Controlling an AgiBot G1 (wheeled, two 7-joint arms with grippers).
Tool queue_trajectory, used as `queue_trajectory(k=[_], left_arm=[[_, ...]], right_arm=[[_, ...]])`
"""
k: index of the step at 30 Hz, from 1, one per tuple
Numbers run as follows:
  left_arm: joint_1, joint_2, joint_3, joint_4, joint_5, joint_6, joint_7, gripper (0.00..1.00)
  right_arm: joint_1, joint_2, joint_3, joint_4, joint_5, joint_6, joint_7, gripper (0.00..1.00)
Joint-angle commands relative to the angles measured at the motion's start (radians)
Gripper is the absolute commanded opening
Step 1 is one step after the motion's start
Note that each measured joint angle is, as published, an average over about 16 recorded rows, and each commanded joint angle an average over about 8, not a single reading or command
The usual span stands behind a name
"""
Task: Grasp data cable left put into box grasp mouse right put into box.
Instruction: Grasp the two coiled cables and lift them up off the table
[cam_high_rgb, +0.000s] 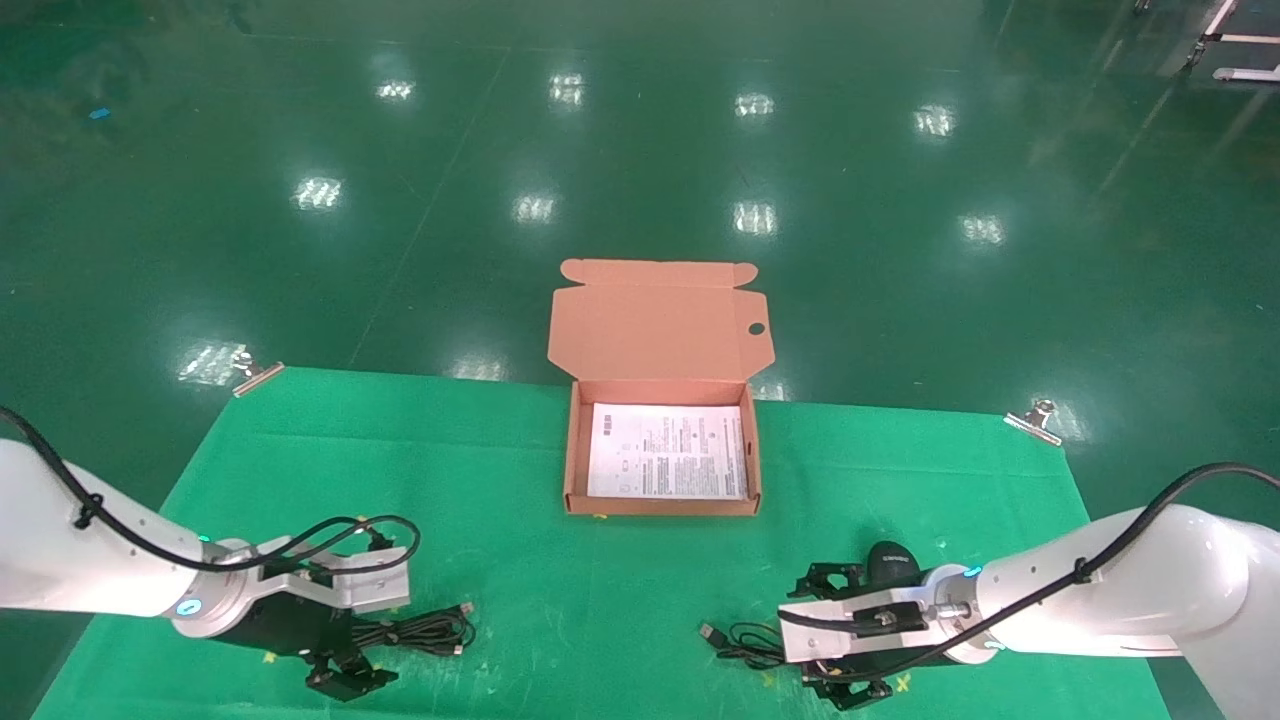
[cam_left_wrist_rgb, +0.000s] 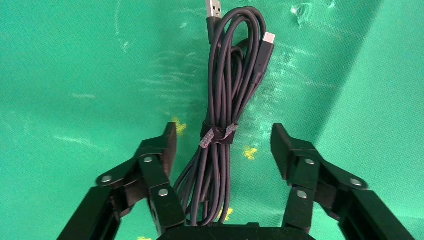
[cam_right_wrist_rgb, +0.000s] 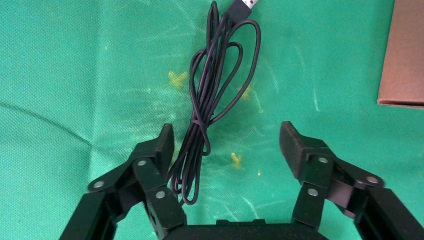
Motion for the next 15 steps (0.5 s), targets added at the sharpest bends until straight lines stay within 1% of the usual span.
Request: queue_trajectory(k=[1, 15], left_arm=[[0.000, -0.001, 0.000, -0.002, 0.000, 0.001, -0.001, 0.00], [0.001, -0.002, -0.001, -0.006, -0.001, 0.003, -0.003, 0.00]], right_arm=[[0.000, 0.001, 0.000, 0.002, -0.001, -0.001, 0.001, 0.00], [0.000, 0.001, -0.001, 0.005, -0.001, -0.004, 0.002, 0.00]])
